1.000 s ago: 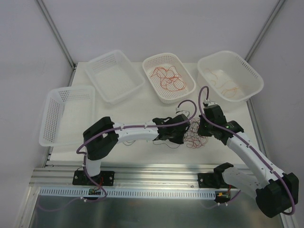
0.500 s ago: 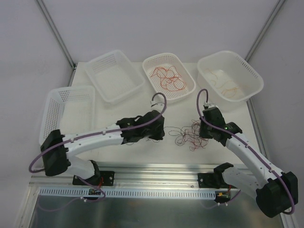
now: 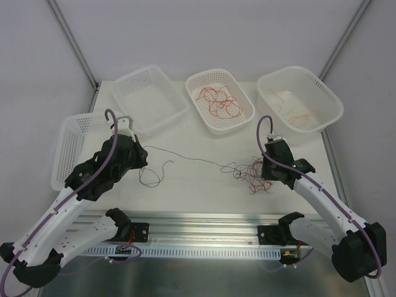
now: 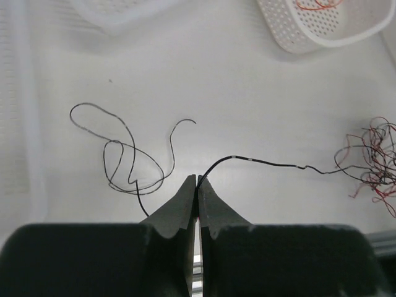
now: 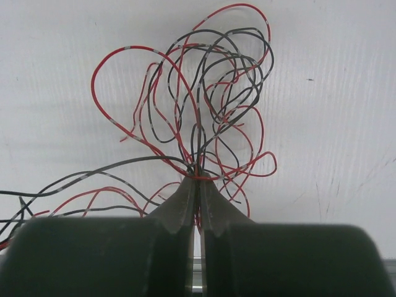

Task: Untangle the cables

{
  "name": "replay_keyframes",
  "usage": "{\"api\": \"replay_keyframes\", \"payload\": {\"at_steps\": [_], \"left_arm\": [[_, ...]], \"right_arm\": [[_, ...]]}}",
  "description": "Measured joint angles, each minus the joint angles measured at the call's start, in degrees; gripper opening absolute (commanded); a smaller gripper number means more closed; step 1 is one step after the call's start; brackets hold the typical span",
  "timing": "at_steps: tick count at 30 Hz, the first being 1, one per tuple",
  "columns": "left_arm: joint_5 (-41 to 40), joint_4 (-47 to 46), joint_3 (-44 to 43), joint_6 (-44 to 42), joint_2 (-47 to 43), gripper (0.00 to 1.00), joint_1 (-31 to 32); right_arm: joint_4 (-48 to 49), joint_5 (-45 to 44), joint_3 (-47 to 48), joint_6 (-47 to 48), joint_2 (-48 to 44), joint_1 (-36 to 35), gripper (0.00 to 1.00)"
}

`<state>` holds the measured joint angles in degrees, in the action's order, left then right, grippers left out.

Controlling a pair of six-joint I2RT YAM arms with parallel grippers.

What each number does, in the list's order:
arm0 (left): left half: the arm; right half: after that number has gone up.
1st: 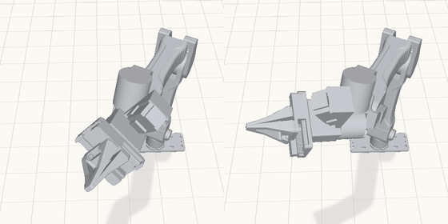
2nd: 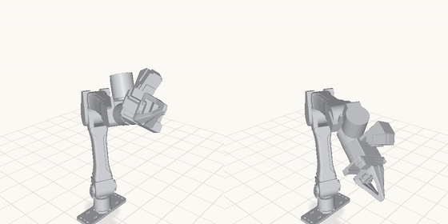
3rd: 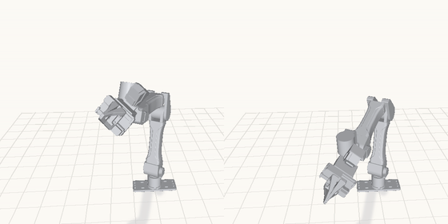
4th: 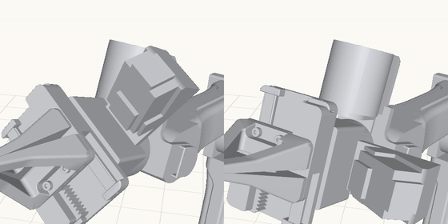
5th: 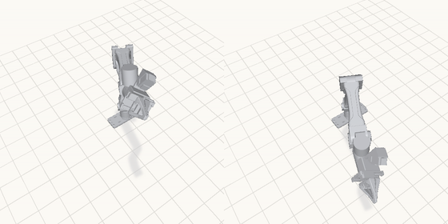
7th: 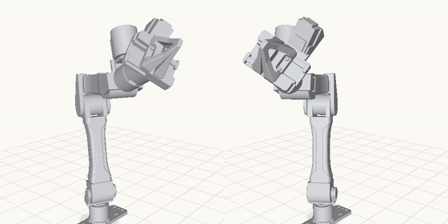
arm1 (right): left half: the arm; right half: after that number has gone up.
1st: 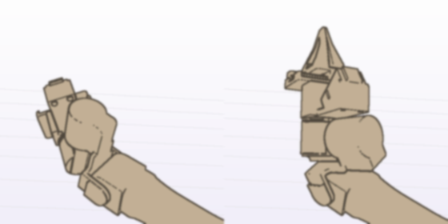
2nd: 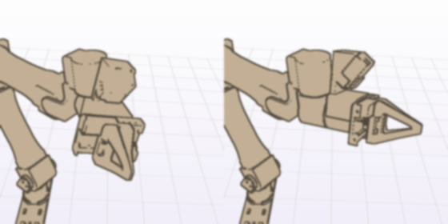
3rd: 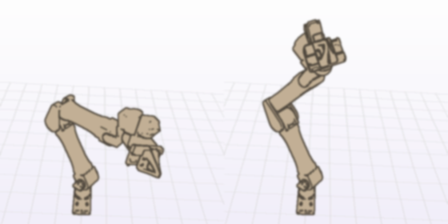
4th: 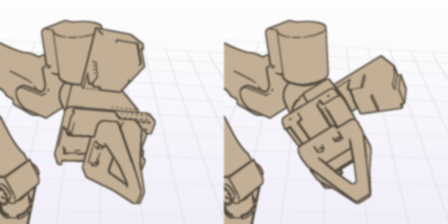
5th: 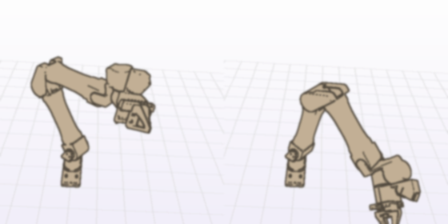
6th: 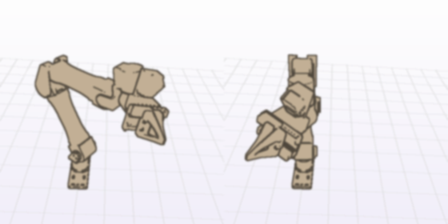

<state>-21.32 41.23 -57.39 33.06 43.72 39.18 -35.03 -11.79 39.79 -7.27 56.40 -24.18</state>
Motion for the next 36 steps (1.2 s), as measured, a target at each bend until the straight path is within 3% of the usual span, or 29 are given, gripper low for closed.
{"api": "replay_keyframes", "payload": {"at_steps": [10, 20, 29, 36], "left_arm": [[-5.46, 11.28, -11.5, -6.99, 3.93, 0.0, -9.57], [-6.4, 15.28, -19.34, -13.53, 6.45, 0.0, -22.45], [-4.7, 15.78, -20.02, -16.85, 8.87, 0.0, -27.69], [-3.1, 15.58, -13.9, -17.35, 8.57, 0.0, -29.68]], "right_arm": [[-0.55, -0.31, 0.0, -0.02, 0.46, 1.31, 0.01], [-3.63, 2.05, 0.24, 0.0, -2.19, 8.07, 0.01], [-7.5, 4.52, 7.56, 0.46, -8.66, 16.52, 0.01], [-9.16, 6.69, 10.49, -0.42, -11.82, 21.2, 0.01]]}}
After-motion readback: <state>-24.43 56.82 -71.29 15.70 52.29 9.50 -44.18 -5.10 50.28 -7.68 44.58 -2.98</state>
